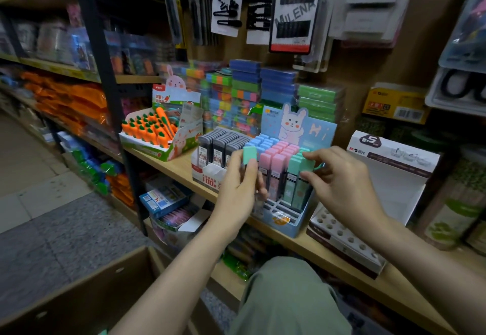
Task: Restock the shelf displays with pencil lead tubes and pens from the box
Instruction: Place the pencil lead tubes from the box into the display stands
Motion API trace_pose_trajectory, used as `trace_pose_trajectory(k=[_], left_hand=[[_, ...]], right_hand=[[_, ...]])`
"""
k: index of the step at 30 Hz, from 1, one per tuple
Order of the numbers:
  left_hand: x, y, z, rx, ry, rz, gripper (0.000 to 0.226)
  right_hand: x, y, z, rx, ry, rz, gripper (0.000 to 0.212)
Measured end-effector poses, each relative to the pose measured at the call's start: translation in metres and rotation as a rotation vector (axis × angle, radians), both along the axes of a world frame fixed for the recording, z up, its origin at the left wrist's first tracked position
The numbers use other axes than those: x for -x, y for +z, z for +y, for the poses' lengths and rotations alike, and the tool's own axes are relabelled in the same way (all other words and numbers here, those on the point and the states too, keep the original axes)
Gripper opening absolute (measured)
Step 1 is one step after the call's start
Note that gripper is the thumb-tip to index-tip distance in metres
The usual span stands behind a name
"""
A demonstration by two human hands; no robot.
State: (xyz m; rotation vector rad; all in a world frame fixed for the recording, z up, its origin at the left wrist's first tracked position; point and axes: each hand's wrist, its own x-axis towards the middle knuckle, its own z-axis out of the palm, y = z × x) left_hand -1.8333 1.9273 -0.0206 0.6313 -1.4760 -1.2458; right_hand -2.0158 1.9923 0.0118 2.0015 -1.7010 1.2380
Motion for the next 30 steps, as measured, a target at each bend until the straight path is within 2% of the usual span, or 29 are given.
trace_pose_trajectory(k=[3,7,13,16,20,26,30], left_hand=[[0.006,-0.002,0.007,-0.144,-0.082,0.054,0.027],[0.013,0.004,0.013,-0.189,-0.188,0.087,0.021],[0.027,0.018,0.009,-0.055,0.025,0.003,0.035],[0.035,0.013,0.008,-0.092,0.111,0.019,0.045],[0.043,-0.003,0.010,-0.130,0.152,0.106,0.048],[0.048,-0.011,0.014,0.051,0.270,0.017,0.043],[0.049,-0.010,0.015,0.222,0.344,-0.104,0.051]], right_hand=[[-0.001,0.002,0.002,-0.003,-0.011,0.014,0.028],[-0.001,0.003,0.005,0.003,-0.023,0.021,0.029],[0.000,0.001,0.006,0.040,-0.032,-0.001,0.029],[0.003,-0.001,0.007,0.047,-0.037,-0.020,0.030],[0.006,-0.003,0.008,0.036,-0.038,-0.039,0.029],[0.006,-0.003,0.011,0.022,-0.028,-0.047,0.029],[0.003,-0.005,0.010,0.012,-0.032,-0.063,0.031]])
